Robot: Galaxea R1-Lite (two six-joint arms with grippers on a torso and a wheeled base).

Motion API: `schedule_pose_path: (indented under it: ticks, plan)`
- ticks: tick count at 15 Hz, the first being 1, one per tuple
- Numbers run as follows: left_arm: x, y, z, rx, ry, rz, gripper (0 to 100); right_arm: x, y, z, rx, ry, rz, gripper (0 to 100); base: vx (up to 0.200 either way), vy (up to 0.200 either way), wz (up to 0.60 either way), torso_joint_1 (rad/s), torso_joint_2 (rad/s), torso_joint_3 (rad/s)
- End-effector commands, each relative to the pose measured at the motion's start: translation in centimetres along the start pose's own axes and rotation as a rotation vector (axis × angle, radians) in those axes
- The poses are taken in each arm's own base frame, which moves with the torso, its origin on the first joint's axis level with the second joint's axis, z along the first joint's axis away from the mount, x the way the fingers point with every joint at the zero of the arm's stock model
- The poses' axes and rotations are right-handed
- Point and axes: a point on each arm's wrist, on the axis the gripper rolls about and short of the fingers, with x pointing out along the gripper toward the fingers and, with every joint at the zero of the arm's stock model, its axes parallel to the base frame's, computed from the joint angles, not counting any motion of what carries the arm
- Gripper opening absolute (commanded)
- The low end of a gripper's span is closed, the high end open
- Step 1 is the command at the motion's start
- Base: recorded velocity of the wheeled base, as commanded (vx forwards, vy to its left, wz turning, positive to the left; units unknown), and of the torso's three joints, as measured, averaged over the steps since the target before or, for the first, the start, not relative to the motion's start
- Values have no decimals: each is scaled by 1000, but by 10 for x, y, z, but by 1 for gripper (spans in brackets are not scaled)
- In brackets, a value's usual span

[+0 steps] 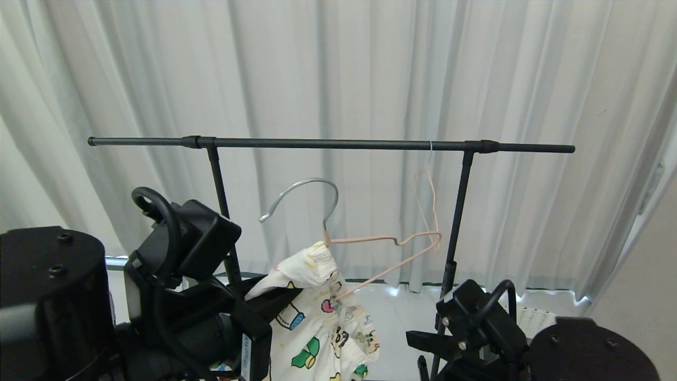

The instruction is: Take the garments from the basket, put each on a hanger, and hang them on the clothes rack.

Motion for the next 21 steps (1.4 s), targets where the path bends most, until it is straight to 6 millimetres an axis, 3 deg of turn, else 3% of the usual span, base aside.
schedule_pose_path:
  ticks: [1,4,9,13,20,21]
  plan:
    - [-3,0,1,-2,-11,-1,0,18,-11,-2,48,11,-84,100,0,0,0,0,0,0]
    - [-3,0,2,1,-17,-5,0,26,-31,1,92,-3,-177,100,0,0,0,0,0,0]
    - [-5,-11,7,14,-33,-57,0,44,-33,-9,81,27,-225,100,0,0,0,0,0,0]
    - [-7,-10,10,11,-47,-56,0,43,-48,-16,77,39,-317,100,0,0,0,0,0,0]
    - [-8,-4,-9,18,10,-6,0,37,-105,3,84,-33,-589,100,0,0,0,0,0,0]
    - [-8,-4,-11,20,17,-3,0,33,-120,10,87,-51,-647,100,0,0,0,0,0,0]
